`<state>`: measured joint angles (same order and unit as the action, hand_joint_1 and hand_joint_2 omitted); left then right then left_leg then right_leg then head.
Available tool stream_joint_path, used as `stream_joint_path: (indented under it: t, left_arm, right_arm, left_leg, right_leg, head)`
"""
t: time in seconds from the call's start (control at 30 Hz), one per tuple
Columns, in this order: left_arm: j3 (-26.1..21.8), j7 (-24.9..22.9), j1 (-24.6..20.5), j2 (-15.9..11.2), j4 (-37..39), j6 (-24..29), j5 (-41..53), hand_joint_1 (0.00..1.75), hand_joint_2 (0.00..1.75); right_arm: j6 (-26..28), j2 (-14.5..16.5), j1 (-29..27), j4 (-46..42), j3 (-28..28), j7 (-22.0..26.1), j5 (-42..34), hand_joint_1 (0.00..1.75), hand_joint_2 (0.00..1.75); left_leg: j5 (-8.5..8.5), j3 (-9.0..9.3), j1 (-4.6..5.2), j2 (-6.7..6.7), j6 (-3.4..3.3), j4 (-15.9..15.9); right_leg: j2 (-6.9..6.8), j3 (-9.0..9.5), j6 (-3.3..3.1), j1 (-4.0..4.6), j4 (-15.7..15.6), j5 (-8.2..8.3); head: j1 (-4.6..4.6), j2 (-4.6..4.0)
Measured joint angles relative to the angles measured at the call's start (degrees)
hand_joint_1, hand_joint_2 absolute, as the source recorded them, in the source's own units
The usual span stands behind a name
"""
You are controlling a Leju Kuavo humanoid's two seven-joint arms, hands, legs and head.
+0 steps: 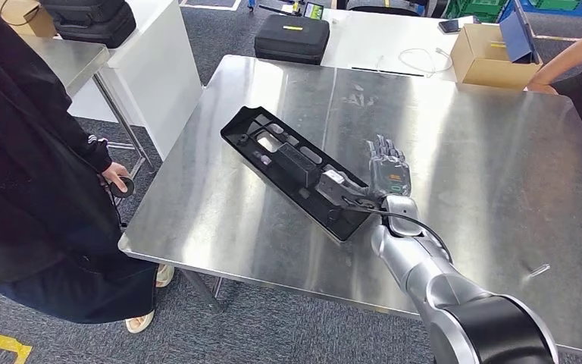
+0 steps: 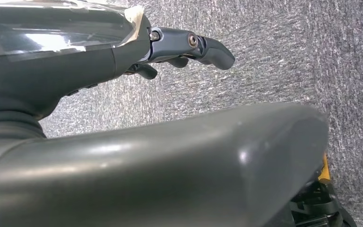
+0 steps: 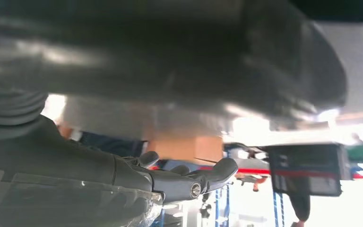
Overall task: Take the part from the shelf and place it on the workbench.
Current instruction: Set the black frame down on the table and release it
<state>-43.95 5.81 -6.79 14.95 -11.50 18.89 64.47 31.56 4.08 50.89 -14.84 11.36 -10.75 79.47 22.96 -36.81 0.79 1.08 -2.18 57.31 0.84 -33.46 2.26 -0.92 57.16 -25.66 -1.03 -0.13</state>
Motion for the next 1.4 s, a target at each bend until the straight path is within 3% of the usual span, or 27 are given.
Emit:
stream_joint_path:
  t: [0.27,0.4,0.5,0.57,0.67,0.83,0.97,1.07,1.23,1.4]
  left_arm:
    - [0.0,0.0,-0.2,0.0,0.0,-0.2,-0.1,0.0,0.0]
    - [0.0,0.1,-0.4,0.0,0.0,-1.3,-0.3,0.0,0.0]
    - [0.0,-0.1,-0.8,-0.1,0.0,-2.4,-0.3,0.0,0.0]
    - [0.0,-0.1,-1.1,-0.2,0.0,-2.7,-0.2,0.0,0.0]
    - [0.0,0.0,-1.4,-0.3,0.0,-2.8,-0.1,0.0,0.0]
    - [-0.1,0.8,-1.5,-0.7,0.0,-2.3,-1.1,0.0,0.0]
    - [-0.3,1.3,-1.5,-1.1,0.0,-2.1,-1.6,0.0,0.0]
    - [-0.5,1.8,-1.6,-1.3,0.0,-1.9,-1.6,0.0,0.0]
    - [-0.5,2.6,-1.6,-1.6,0.0,-1.5,-1.7,0.0,0.0]
    - [-1.0,3.3,-1.4,-2.1,0.0,-0.8,-2.5,0.0,0.0]
  right_arm:
    - [0.4,0.5,2.5,-0.1,-2.1,2.8,-1.9,0.0,0.0]
    - [-0.3,1.1,4.0,-1.3,-5.6,13.0,-10.6,0.0,0.0]
    - [-3.6,1.4,8.2,-3.9,-8.8,21.1,-15.9,0.0,0.0]
    - [-5.4,1.1,11.7,-6.5,-10.5,22.9,-18.2,0.0,0.0]
    - [-6.4,-0.4,16.6,-10.3,-12.3,21.6,-19.8,0.0,0.0]
    - [-3.4,-7.5,23.1,-12.5,-15.9,16.4,-21.3,0.0,0.0]
    - [-1.5,-13.8,24.6,-11.7,-19.0,16.6,-22.5,0.0,0.0]
    - [-0.2,-16.9,24.5,-11.1,-20.6,15.6,-22.8,0.0,0.0]
    - [3.0,-24.8,21.3,-9.8,-24.0,13.5,-23.7,0.0,0.0]
    - [6.5,-33.2,13.5,-7.7,-29.2,11.6,-26.1,0.0,0.0]
  left_leg:
    - [0.0,-0.01,0.0,0.02,0.0,0.0]
    - [-0.03,-0.08,0.09,0.01,-0.02,0.0]
    - [-0.07,-0.11,0.12,0.0,-0.04,0.0]
    - [-0.09,-0.11,0.12,0.01,-0.06,0.0]
    - [-0.11,-0.12,0.11,0.09,-0.09,0.0]
    - [-0.11,-0.2,0.16,0.24,-0.19,0.1]
    - [-0.04,-0.22,0.28,0.36,-0.37,0.1]
    - [0.06,-0.16,0.34,0.14,-0.52,0.1]
    - [0.07,-0.11,0.28,0.69,-0.66,0.2]
    - [0.26,-0.09,0.32,0.9,-0.93,0.3]
  right_leg:
    - [0.0,-0.01,0.0,0.0,0.0,0.0]
    - [0.0,-0.08,0.01,-0.01,0.0,0.02]
    - [0.0,-0.14,0.01,-0.02,0.0,0.02]
    - [-0.03,-0.15,0.01,-0.05,0.0,0.02]
    - [-0.17,-0.16,0.01,-0.1,0.0,0.02]
    - [-0.38,-0.08,0.02,-0.19,-0.1,0.01]
    - [-0.42,0.02,0.06,-0.2,-0.2,0.03]
    - [-0.21,-0.05,0.09,-0.24,-0.2,0.06]
    - [-0.85,0.3,0.47,-0.21,-0.2,-0.21]
    - [-1.0,0.46,0.67,-0.22,-0.3,-0.34]
  head:
    - [0.0,0.0]
    - [0.0,0.0]
    - [0.0,0.0]
    - [-0.01,0.0]
    - [-0.01,0.0]
    - [0.01,0.0]
    - [0.02,0.0]
    - [-0.04,0.0]
    - [0.0,0.0]
    - [-0.02,0.0]
